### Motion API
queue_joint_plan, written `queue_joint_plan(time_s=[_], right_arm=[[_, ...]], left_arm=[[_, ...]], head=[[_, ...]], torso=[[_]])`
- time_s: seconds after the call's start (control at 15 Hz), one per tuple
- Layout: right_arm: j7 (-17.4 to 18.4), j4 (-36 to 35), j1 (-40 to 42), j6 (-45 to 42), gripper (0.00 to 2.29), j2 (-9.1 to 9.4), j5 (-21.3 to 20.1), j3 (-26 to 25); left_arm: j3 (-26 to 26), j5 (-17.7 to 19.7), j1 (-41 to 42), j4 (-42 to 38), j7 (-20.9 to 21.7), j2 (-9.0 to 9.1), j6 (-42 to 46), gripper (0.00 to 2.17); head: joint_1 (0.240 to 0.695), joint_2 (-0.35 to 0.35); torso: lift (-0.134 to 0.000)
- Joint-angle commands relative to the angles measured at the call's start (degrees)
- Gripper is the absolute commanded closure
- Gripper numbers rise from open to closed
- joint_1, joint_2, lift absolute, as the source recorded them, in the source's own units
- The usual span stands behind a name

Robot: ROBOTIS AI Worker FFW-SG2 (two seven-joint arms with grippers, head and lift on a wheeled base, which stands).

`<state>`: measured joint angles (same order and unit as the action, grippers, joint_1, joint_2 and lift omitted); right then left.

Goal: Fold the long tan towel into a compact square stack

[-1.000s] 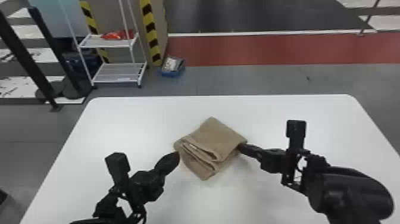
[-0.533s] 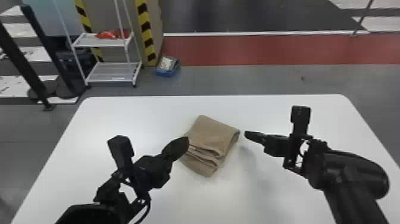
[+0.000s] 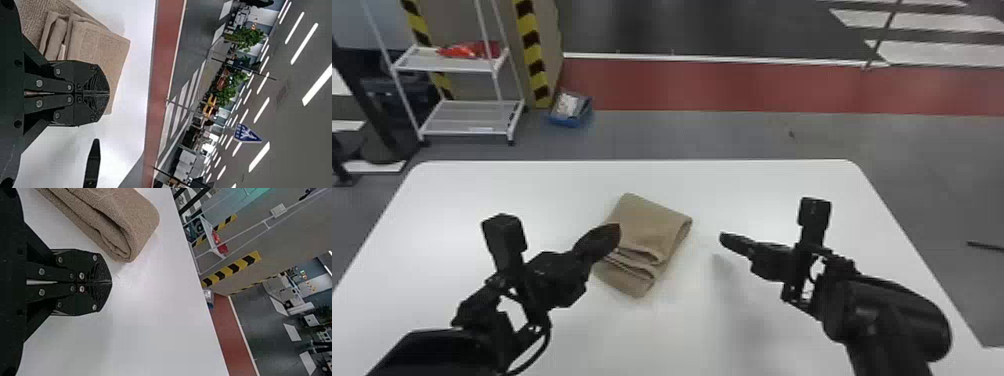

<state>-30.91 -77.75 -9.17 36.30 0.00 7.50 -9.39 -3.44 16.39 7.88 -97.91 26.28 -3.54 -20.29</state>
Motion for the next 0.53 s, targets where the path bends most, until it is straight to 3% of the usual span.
queue_joint_plan(time_s=[0.0,0.47], right_arm=[[-0.03,-0.38,-0.41,0.05,2.14,0.05,-0.56,-0.28],[3.84,2.16,-1.37,-1.88,2.14,0.05,-0.91,1.92]], left_arm=[[-0.95,0.04,0.03,0.0,-0.17,0.11,0.29,1.84],[-2.8,0.13,-3.39,2.63,0.27,0.11,0.64,1.84]], head=[[0.695,-0.075],[0.695,-0.098]], torso=[[-0.057],[-0.057]])
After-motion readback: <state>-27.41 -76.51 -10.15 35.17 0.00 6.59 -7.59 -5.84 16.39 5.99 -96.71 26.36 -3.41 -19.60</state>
